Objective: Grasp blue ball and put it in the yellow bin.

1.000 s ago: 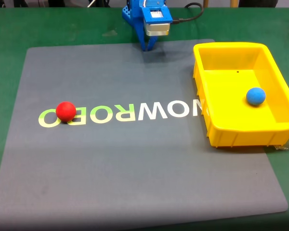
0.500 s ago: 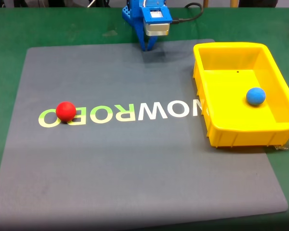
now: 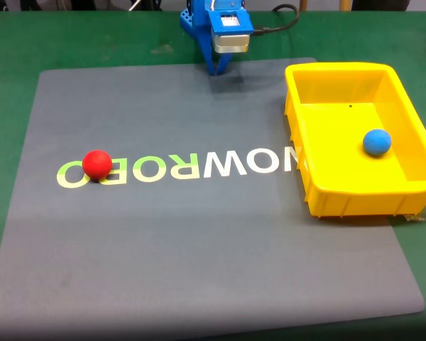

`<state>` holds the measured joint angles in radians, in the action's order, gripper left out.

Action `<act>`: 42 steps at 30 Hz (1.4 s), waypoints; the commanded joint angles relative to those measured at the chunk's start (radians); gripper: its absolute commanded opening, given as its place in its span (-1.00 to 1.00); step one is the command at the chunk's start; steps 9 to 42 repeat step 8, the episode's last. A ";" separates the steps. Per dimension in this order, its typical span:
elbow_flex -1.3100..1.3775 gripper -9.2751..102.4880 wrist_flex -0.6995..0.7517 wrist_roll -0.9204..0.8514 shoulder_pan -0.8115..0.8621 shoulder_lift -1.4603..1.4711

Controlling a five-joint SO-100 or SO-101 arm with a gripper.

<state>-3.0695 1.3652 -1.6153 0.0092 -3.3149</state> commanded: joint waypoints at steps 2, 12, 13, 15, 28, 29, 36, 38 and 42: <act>-0.031 -0.83 0.008 0.011 0.014 -0.009; -0.031 -0.83 0.008 0.009 0.014 -0.009; -0.031 -0.83 0.008 0.009 0.014 -0.009; -0.031 -0.83 0.008 0.009 0.014 -0.009; -0.031 -0.83 0.008 0.009 0.014 -0.009; -0.031 -0.83 0.008 0.009 0.014 -0.009; -0.031 -0.83 0.008 0.009 0.014 -0.009; -0.031 -0.83 0.008 0.009 0.014 -0.009; -0.031 -0.83 0.008 0.009 0.014 -0.009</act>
